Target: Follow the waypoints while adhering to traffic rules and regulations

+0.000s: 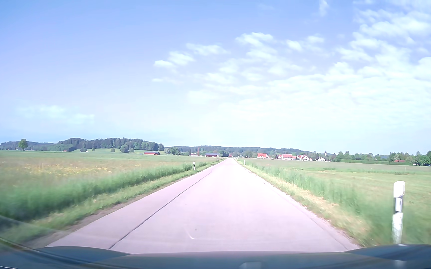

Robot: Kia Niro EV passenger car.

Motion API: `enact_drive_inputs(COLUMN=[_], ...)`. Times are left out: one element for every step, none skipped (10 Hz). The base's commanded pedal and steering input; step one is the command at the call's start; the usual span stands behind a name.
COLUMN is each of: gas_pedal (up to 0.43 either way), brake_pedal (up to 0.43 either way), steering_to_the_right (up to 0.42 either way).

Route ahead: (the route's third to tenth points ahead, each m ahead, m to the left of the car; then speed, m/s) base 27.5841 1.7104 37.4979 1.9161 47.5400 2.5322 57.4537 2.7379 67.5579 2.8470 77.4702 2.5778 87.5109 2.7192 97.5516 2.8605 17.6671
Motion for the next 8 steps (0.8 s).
enact_drive_inputs(gas_pedal=[0.169, 0.169, 0.169, 0.169, 0.169, 0.169, 0.169, 0.169], brake_pedal=[0.0, 0.0, 0.0, 0.0, 0.0, 0.0, 0.0, 0.0], steering_to_the_right=[0.001, 0.0, 0.001, 0.001, 0.001, 0.001, 0.001, 0.001])
